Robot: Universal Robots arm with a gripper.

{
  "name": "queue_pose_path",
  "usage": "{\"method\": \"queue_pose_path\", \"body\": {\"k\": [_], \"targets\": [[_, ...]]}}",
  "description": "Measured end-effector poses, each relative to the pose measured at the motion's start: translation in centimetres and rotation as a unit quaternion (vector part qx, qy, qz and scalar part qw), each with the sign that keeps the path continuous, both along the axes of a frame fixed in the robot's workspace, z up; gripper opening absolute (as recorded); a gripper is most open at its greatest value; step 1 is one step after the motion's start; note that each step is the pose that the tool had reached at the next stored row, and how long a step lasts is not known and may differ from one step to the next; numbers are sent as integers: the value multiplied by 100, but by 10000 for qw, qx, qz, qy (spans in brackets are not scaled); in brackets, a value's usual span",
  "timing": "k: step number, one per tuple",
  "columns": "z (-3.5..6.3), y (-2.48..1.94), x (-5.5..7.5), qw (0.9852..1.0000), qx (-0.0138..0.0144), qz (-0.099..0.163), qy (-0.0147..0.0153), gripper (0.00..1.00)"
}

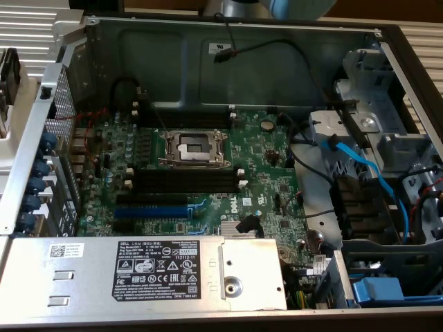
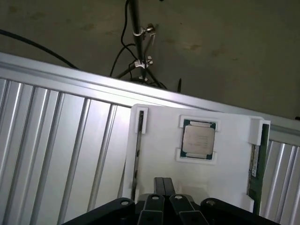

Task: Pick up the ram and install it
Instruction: 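Pick up the ram and move it above insertion slot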

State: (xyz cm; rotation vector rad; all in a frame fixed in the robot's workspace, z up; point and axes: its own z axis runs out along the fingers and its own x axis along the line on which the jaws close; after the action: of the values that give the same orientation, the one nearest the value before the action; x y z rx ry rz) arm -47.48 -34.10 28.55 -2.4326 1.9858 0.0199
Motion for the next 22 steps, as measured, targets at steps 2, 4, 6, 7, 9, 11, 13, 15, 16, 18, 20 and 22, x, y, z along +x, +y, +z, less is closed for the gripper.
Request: {"method": "queue_pose_path", "body": {"k": [2,4,6,7,9,11,13,15,16,18,20,22], "targets": [[-37,-7,0,10000,0,-32,1,10],[-72,-12,0,10000,0,-59,1,10],[-109,-27,0,10000,0,-81,1,10],[-127,-44,-1,10000,0,-89,1,10],[-165,-83,0,9999,1,-103,0,10],[-200,-124,0,9999,1,-115,0,10],[-238,-159,5,9999,4,-126,-2,10],[-273,-170,13,9999,5,-137,-1,10],[-292,-176,19,9999,6,-144,-1,10],[-328,-180,26,9999,7,-161,0,10],[-366,-180,26,9998,7,-178,0,10],[-402,-192,27,9998,8,-190,-1,10]]}}
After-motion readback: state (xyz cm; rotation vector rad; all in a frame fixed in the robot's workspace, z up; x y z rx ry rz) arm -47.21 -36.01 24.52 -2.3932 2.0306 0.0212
